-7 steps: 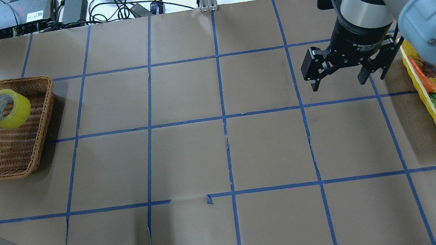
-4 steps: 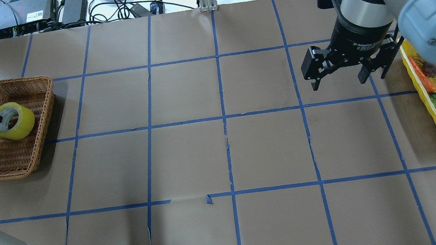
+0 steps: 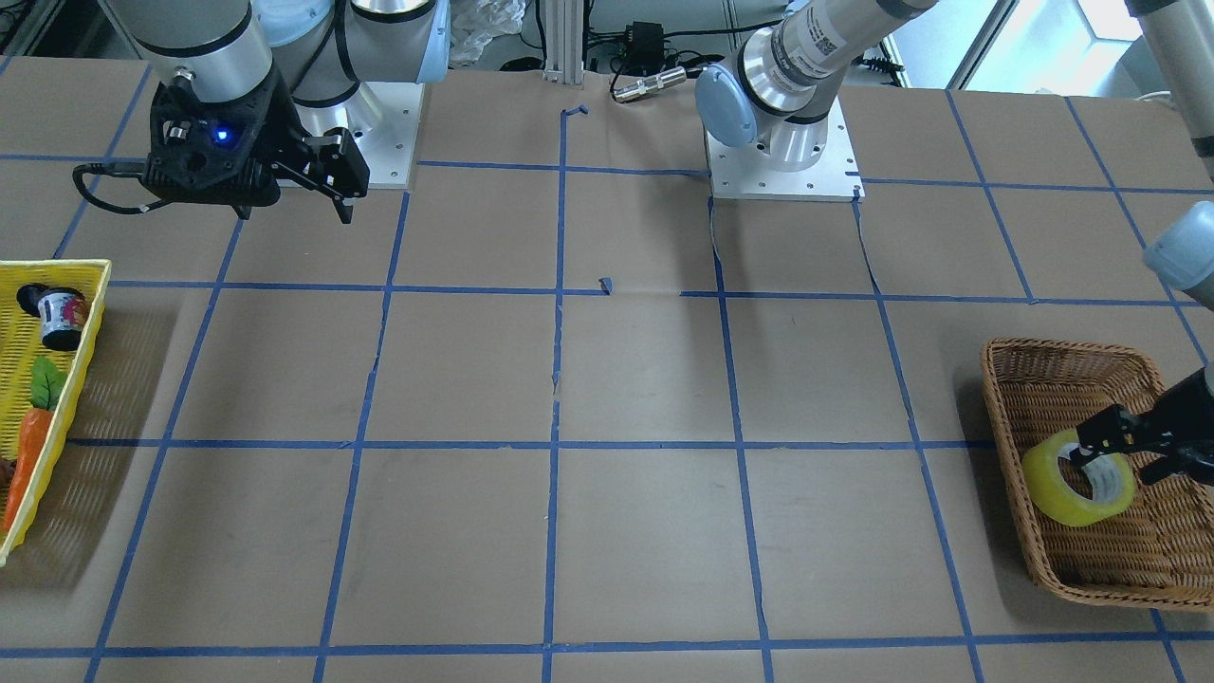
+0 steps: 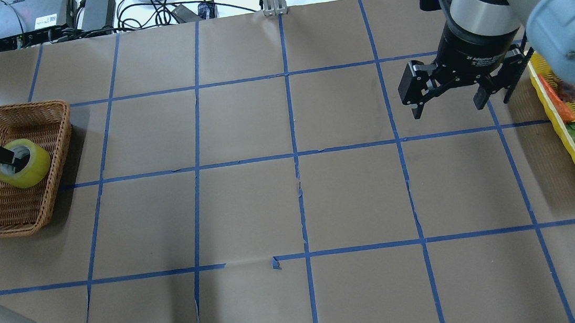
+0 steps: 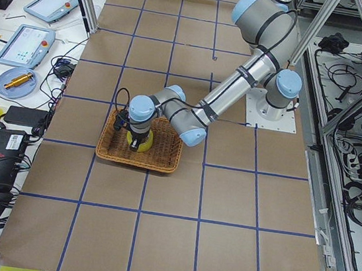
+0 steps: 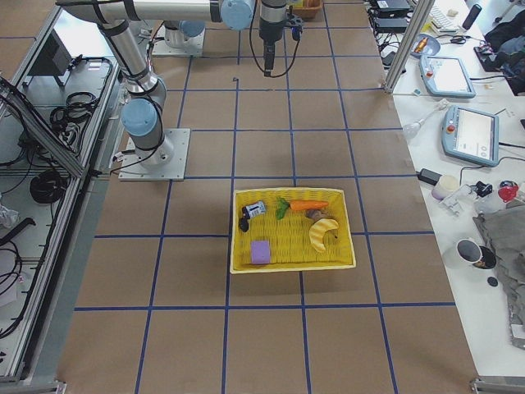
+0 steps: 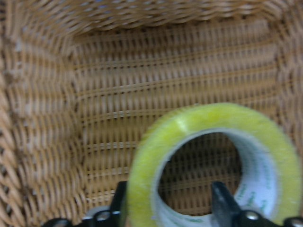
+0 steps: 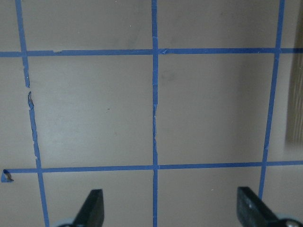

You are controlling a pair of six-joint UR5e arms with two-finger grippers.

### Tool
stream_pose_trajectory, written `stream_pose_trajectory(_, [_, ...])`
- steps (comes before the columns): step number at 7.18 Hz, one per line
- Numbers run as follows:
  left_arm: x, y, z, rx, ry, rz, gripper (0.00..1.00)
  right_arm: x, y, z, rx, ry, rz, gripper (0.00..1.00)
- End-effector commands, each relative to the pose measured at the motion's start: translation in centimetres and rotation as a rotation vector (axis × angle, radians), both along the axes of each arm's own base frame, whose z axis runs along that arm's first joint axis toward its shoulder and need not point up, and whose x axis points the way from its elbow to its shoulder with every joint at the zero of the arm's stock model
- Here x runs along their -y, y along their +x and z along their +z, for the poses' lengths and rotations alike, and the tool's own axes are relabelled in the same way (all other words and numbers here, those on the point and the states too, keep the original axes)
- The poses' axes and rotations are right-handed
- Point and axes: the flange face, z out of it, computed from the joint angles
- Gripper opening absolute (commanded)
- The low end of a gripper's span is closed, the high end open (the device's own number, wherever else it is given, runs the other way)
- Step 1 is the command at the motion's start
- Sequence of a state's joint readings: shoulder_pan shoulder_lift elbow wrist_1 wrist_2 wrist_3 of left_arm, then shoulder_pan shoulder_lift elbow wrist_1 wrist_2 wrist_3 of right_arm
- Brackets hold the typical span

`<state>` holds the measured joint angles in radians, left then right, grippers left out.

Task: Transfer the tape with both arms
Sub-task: 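Lower the tape into the basket and open the left gripper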

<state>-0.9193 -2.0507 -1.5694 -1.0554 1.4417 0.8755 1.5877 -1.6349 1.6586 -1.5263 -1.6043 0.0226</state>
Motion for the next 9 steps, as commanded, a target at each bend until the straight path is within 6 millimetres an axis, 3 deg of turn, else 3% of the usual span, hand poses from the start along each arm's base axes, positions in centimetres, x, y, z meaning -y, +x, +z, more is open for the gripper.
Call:
stream_pose_trajectory(1, [-0.6, -9.1, 7.8, -0.003, 0.027, -0.067, 1.0, -0.1, 0.0, 0.0, -0.003, -0.001, 0.001, 1.0])
stream_pose_trajectory(2, [-1.4, -13.0, 10.5, 0.006, 0.029, -0.049, 1.0, -0.1, 0.0, 0.0, -0.003, -0.001, 0.001, 1.0])
stream_pose_trajectory(3, [-1.2, -19.4, 13.5, 0.022, -0.004, -0.105, 1.0, -0.1, 0.0, 0.0, -0.003, -0.001, 0.001, 1.0])
stream_pose_trajectory(4, [-1.5, -27.5, 16.0, 0.037, -0.046, -0.233, 1.0, -0.1, 0.0, 0.0, -0.003, -0.001, 0.001, 1.0])
stream_pose_trajectory(5, [-2.9, -32.8, 16.8, 0.023, -0.048, -0.188, 1.0, -0.1, -0.1, 0.0, -0.005, -0.001, 0.001, 1.0])
stream_pose_trajectory(6, [-4.3, -36.6, 17.9, -0.02, -0.041, 0.043, 1.0, -0.1, 0.0, 0.0, -0.003, -0.002, 0.001, 1.0])
stream_pose_trajectory(7, [-7.1, -40.9, 19.9, -0.031, -0.032, 0.066, 1.0, 0.0, 0.0, 0.1, -0.003, -0.004, 0.001, 1.0])
stream_pose_trajectory(8, [-9.3, -43.1, 21.5, -0.001, -0.023, 0.077, 1.0, 0.0, 0.0, 0.1, -0.003, -0.004, 0.001, 1.0])
stream_pose_trajectory(9, [-9.9, -42.0, 22.7, 0.104, -0.041, 0.122, 1.0, 0.0, 0.0, 0.1, -0.003, -0.004, 0.0, 1.0])
